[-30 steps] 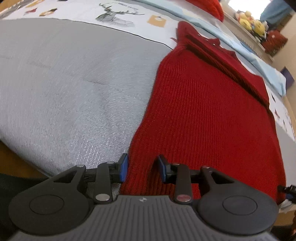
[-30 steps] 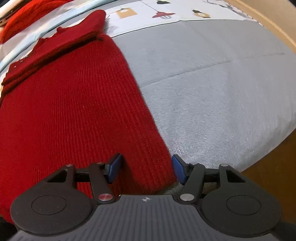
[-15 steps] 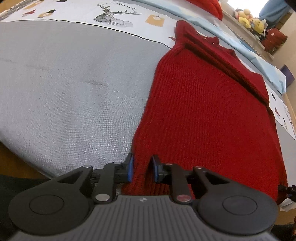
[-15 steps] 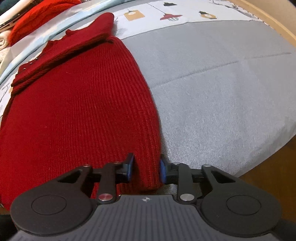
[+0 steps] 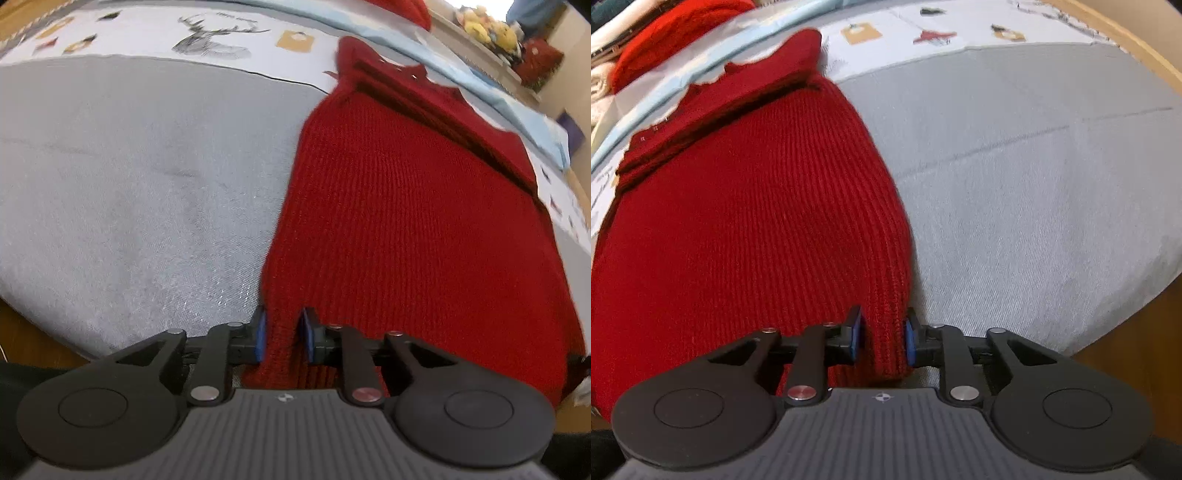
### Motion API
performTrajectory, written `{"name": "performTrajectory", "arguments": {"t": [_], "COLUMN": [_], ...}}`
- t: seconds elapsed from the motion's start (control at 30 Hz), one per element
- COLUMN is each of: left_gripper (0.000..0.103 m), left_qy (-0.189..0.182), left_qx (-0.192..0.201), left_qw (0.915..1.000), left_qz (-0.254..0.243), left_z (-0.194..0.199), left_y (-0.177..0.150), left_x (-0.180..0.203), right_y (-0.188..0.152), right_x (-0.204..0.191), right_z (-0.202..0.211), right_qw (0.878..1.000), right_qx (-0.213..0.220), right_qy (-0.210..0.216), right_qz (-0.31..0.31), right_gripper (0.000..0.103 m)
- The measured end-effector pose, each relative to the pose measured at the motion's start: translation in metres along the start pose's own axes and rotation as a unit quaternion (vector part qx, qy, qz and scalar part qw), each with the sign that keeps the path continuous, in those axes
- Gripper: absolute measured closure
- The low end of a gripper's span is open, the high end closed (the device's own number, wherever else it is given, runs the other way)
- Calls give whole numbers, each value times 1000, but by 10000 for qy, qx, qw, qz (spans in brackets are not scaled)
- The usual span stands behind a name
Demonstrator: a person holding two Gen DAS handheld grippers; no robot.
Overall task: Fold small clothes
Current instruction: 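Grasp the sweater hem with both tools and lift it toward the collar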
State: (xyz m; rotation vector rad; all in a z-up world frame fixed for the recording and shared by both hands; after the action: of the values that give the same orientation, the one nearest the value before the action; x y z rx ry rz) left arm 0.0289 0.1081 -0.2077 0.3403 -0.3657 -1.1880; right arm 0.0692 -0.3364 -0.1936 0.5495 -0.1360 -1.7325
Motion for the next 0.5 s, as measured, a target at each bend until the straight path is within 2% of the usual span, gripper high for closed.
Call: {"name": "performTrajectory", "arguments": {"t": [0.17, 0.27, 0.5], "left_gripper": [80, 88, 91], "left_qy": [48, 74, 67], "left_qx": [53, 98, 338], "left_qw": [9998, 9998, 9992], "left_qz": [-171, -161, -225], "left_z": [0, 3, 15], "left_y": [-1, -1, 2], "left_x": [3, 1, 4], "right_y": [1, 1, 2], "right_x": [-1, -3, -2], "right_z": [1, 2, 16], "right_qw": [9998, 9998, 9993], "right_qx": [9, 43, 328], "right_qy": [-99, -84, 27], "right_qz": [158, 151, 156], "right_gripper": [78, 80, 83]}}
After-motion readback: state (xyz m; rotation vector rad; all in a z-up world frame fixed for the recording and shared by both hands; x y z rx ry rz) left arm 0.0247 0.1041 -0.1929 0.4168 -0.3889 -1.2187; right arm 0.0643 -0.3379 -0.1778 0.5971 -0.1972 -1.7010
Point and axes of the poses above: each gripper's, at about its wrist camera, not at the fingertips, and z roughly against the way its jaws point, x to its right, y to its top, the point moved 7 cm from there along -z, roughly the way its jaws point, and after that the axes turned 5 degrees about y, right-handed, at the moved point
